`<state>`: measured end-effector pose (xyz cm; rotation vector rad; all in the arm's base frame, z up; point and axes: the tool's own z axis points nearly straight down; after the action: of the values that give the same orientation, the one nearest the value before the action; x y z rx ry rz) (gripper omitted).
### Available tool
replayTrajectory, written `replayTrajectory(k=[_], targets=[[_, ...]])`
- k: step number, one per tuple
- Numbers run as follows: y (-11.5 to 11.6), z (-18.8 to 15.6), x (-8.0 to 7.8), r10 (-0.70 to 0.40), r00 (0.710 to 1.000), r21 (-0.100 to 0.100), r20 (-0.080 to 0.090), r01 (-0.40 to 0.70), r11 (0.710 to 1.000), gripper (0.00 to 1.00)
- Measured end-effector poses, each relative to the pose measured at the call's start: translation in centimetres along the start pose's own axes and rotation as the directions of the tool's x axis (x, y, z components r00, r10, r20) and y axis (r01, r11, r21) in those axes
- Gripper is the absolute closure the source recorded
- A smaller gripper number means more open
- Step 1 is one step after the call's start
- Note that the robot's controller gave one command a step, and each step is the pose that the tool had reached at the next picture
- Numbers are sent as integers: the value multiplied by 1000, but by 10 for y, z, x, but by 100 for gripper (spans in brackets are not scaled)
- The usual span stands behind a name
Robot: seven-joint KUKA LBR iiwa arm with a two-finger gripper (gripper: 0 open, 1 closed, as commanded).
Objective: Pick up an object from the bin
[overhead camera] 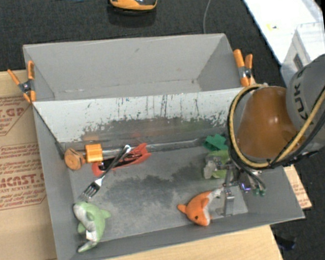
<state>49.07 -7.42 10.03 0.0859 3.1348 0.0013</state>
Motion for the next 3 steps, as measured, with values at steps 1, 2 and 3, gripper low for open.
replayTrajectory(k=[1,2,3], targets=[[10,5,4,-228,974,1,2,228,974,0],[31,17,8,-320,947,-1,-2,320,947,0],[42,31,9,-500,866,1,0,500,866,100]])
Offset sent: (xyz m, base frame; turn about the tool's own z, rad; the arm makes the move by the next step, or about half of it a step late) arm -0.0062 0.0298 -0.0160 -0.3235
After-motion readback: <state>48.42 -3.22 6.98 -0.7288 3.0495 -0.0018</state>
